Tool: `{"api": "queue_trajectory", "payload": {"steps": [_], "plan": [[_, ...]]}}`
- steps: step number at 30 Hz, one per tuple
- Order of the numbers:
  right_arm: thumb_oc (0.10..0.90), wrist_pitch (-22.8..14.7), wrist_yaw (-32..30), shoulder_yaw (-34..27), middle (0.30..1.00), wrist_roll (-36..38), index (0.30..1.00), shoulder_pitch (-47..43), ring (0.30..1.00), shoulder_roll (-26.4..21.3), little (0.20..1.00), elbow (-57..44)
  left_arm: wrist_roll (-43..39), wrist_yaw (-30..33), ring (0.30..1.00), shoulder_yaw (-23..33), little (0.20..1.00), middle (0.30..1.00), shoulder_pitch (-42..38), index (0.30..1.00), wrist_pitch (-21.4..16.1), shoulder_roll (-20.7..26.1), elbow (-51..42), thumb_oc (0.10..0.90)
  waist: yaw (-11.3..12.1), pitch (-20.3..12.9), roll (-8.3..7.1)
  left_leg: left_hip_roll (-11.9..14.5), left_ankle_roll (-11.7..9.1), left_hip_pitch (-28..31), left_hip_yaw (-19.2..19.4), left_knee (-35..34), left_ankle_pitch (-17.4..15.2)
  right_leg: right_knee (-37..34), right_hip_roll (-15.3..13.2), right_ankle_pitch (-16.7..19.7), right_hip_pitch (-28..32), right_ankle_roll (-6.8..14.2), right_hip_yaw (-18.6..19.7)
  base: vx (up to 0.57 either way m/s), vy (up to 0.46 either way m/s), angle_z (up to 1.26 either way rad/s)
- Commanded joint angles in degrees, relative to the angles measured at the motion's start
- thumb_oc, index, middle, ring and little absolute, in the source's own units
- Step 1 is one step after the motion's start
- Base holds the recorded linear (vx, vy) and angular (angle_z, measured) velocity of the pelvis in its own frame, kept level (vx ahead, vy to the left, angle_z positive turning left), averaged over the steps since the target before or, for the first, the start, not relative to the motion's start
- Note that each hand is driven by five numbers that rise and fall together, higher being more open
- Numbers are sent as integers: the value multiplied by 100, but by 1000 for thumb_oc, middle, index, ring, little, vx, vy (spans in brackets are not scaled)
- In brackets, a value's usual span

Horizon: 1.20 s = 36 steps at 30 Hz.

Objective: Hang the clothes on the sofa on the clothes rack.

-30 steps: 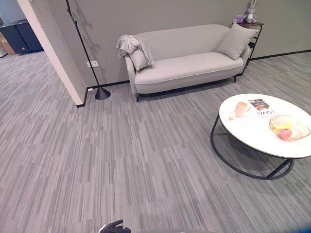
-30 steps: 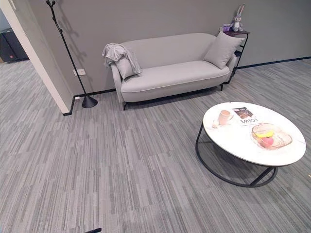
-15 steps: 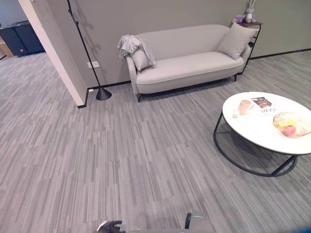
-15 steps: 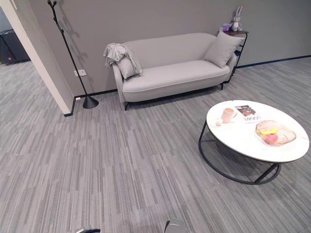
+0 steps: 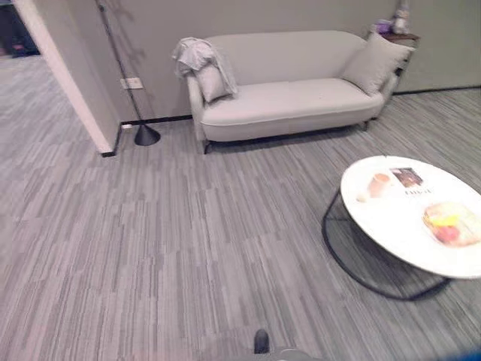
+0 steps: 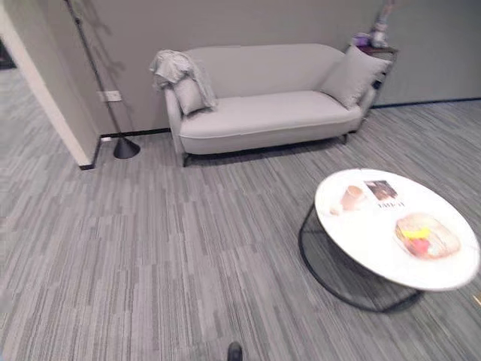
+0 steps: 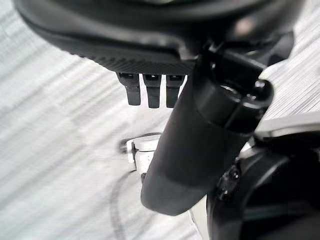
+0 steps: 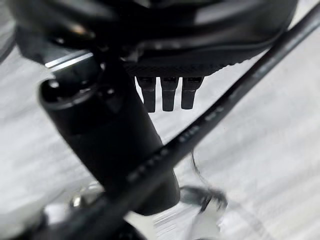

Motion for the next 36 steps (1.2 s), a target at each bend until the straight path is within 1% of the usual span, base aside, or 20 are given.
{"api": "queue_trajectory", "payload": {"steps": [1, 3, 4, 5, 6, 7, 8, 10, 15, 17, 19, 20, 22, 24, 25, 26, 29, 30, 32, 36], "plan": [[800, -402, -90, -37, 900, 30, 900, -981, 900, 139, 900, -724, -290, 274, 900, 116, 900, 900, -715, 900, -235, 44, -304, 800, 131, 577, -127, 864, 651, -736, 628, 605, 1919, -209, -83, -284, 376, 77, 451, 358, -320, 42], [800, -392, -131, 21, 900, -34, 900, -1044, 900, 124, 900, -767, -424, 279, 900, 184, 900, 900, -744, 900, -245, 61, -366, 800, 210, 657, -163, 812, 748, -1038, 722, 799, 1617, -259, -134, -321, 519, 79, 454, 226, -70, 15], [800, -386, -200, 76, 900, -68, 900, -1194, 900, 111, 900, -750, -749, 329, 900, 313, 900, 900, -766, 900, -297, 71, -431, 800, 327, 722, -188, 179, 695, -1535, 649, 494, 1159, -372, -277, -336, 728, 174, 377, 244, 10, 7], [800, -386, -200, 76, 900, -68, 900, -1194, 900, 111, 900, -750, -749, 329, 900, 313, 900, 900, -766, 900, -297, 72, -431, 800, 326, 724, -190, 177, 695, -1531, 649, 489, 1161, -374, -280, -336, 731, 174, 376, 442, 147, 4], [800, -398, -170, 128, 900, -47, 900, -1228, 900, 162, 900, -679, -1070, 386, 900, 563, 900, 900, -754, 900, -366, 79, -359, 800, 476, 671, -179, -544, 628, -1517, 452, -856, 913, -442, -398, -389, 857, 343, 375, 411, 156, 8], [800, -404, -136, 140, 900, -67, 900, -1230, 900, 182, 900, -619, -1161, 387, 900, 654, 900, 900, -726, 900, -368, 58, -281, 800, 500, 624, -172, -795, 582, -1326, 277, -1964, 1021, -442, -424, -438, 901, 422, 345, 583, 194, 8], [800, -410, -98, 149, 900, -117, 900, -1213, 900, 204, 900, -550, -1214, 377, 900, 764, 900, 900, -662, 900, -344, 33, -193, 800, 539, 557, -98, -874, 532, -1159, 119, -3167, 1366, -442, -343, -522, 987, 460, 313, 479, 117, 1], [800, -383, -34, 137, 900, -133, 900, -1144, 900, 261, 900, -420, -1259, 296, 900, 873, 900, 900, -515, 900, -289, -27, 7, 800, 534, 438, 25, -968, 467, -1138, -96, -4264, 1620, -438, -208, -734, 1159, 437, 260, 486, 101, 4], [800, -274, 277, -80, 900, -233, 900, -896, 900, 361, 900, -159, -1165, 78, 900, 1226, 900, 900, -89, 900, -137, 19, 398, 800, 657, 226, -126, -1060, 604, -1047, -225, -4264, 1952, 340, -411, -1240, 1679, 526, 430, 687, 162, -3], [800, -330, 272, -110, 900, -417, 900, -701, 900, 367, 900, -123, -985, 53, 900, 1253, 900, 900, -4, 900, -122, 70, 472, 800, 740, 72, -324, -1164, 791, -694, -198, -4264, 1919, 1148, -787, -519, 1548, 804, 227, 706, 247, -40], [800, -308, 307, -92, 900, -544, 900, -602, 900, 349, 900, -111, -817, 42, 900, 1221, 900, 900, -1, 900, -110, 120, 468, 800, 724, 40, -372, -1290, 1021, -283, -253, -4264, 1736, 2925, -1372, 398, 933, 995, -118, 492, 268, -12], [800, -308, 307, -92, 900, -544, 900, -600, 900, 352, 900, -111, -817, 42, 900, 1220, 900, 900, 0, 900, -110, 123, 468, 800, 737, 48, -376, -1291, 1024, -264, -242, -4264, 1723, 2891, -1372, 405, 965, 998, -110, 418, 251, -17], [800, -346, 228, 41, 900, -625, 900, -578, 900, 364, 900, -331, -729, 149, 900, 1048, 900, 900, -140, 900, -116, 215, 324, 800, 544, 144, -277, -1423, 1313, 392, -405, -4264, 1382, 4722, -2295, 745, 440, 874, -539, 671, 431, 8], [800, -401, 66, 212, 900, -940, 900, -611, 900, 359, 900, -552, -609, 182, 900, 873, 900, 900, -350, 900, -102, 282, 216, 800, 397, 211, -171, -1275, 1313, 588, -401, -4264, 1215, 5086, -2337, -19, -40, 661, -670, 446, 190, 49], [800, -432, -3, 332, 900, -1071, 900, -637, 900, 367, 900, -723, -526, 247, 900, 781, 900, 900, -462, 900, -132, 301, 148, 800, 304, 273, -154, -1172, 1236, 667, -407, -4264, 1169, 4925, -2060, -421, -282, 573, -615, 163, -40, 48], [800, -428, -7, 333, 900, -1073, 900, -635, 900, 367, 900, -730, -524, 248, 900, 785, 900, 900, -463, 900, -131, 301, 148, 800, 311, 272, -143, -1149, 1225, 669, -400, -4264, 1156, 4905, -2036, -425, -272, 553, -624, 179, -109, 44], [800, -437, -128, 471, 900, -1264, 900, -720, 900, 298, 900, -1187, -440, 406, 900, 558, 900, 900, -735, 900, -250, 337, -191, 800, 105, 391, -56, -825, 973, 815, -421, -4264, 1061, 3423, -1178, -714, -592, 620, -532, 302, -178, 47], [800, -411, -216, 630, 900, -1511, 900, -853, 900, 241, 900, -1409, -451, 525, 900, 533, 900, 900, -850, 900, -309, 381, -367, 800, 99, 451, -7, -644, 820, 893, -333, -4264, 943, 1739, -769, -584, -545, 764, -493, 402, -220, 42], [800, -386, -313, 757, 900, -1749, 900, -942, 900, 227, 900, -1697, -380, 623, 900, 537, 900, 900, -899, 900, -361, 356, -518, 800, 124, 482, -91, -602, 707, 1099, -325, -4264, 719, 167, -426, -46, -569, 986, -34, 474, -208, -19], [800, -367, -519, 981, 900, -2224, 900, -1080, 900, 86, 900, -2390, -237, 710, 900, 495, 900, 900, -844, 900, -362, 209, -391, 800, 195, 526, -148, -422, 582, 1442, -231, -4264, 438, -442, -307, 434, -864, 1173, 341, 445, -126, -24]]}}
